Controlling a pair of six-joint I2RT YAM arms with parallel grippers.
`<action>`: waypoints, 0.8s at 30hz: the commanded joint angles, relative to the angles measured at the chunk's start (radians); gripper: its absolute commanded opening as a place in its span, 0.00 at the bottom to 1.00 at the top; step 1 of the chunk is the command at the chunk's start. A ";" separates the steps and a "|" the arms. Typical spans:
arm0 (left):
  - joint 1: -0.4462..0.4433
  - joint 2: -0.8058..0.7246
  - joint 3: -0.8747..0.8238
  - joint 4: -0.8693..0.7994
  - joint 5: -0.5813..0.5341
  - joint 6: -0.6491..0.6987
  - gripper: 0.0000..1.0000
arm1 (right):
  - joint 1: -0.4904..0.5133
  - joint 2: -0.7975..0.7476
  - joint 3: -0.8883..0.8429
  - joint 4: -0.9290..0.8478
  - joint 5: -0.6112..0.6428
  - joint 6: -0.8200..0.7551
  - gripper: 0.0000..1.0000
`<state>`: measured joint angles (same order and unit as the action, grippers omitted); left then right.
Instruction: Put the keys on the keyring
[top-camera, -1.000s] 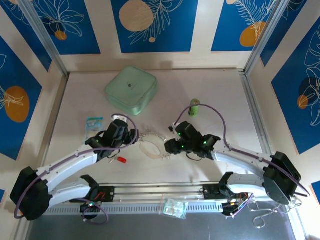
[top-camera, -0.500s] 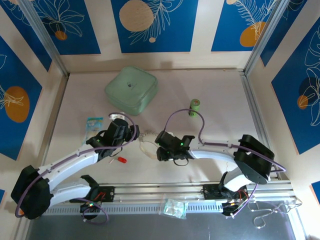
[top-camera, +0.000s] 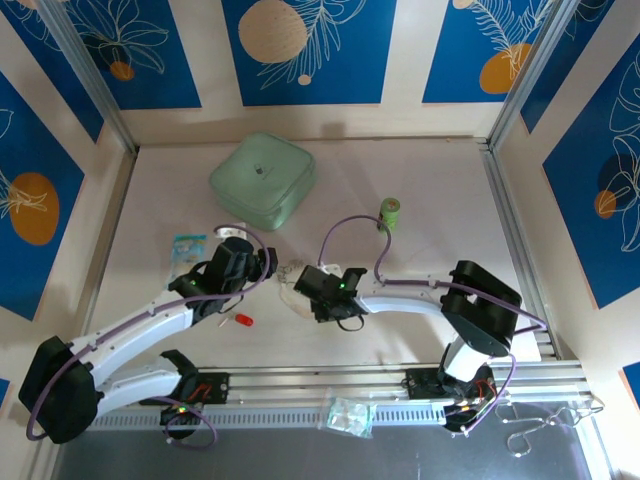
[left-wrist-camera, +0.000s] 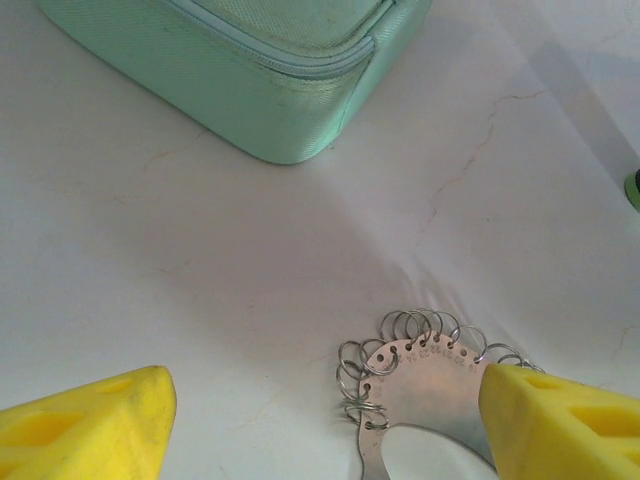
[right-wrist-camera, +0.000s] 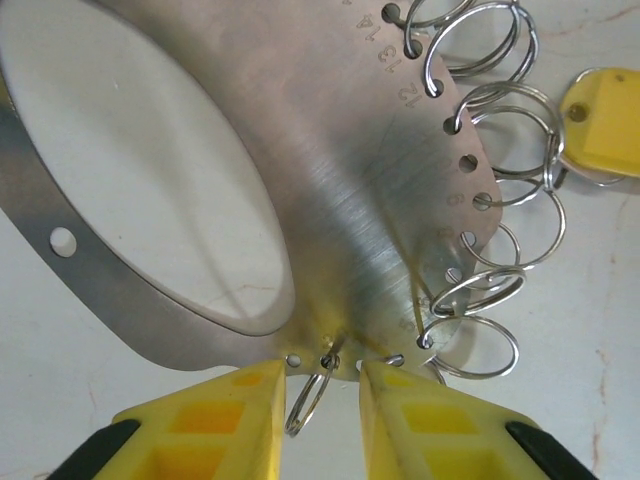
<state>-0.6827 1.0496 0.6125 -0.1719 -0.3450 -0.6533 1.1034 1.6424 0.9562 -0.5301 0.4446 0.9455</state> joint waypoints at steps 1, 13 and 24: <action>0.007 -0.020 0.002 0.012 -0.025 0.009 0.79 | 0.022 0.026 0.040 -0.071 0.046 0.031 0.26; 0.006 -0.025 0.003 0.016 -0.038 0.012 0.79 | 0.038 0.066 0.073 -0.124 0.057 0.046 0.19; 0.007 -0.023 0.016 0.011 -0.049 0.030 0.79 | 0.043 0.045 0.072 -0.118 0.087 0.006 0.00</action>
<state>-0.6827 1.0416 0.6125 -0.1646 -0.3687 -0.6456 1.1370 1.7046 1.0134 -0.6262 0.4957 0.9634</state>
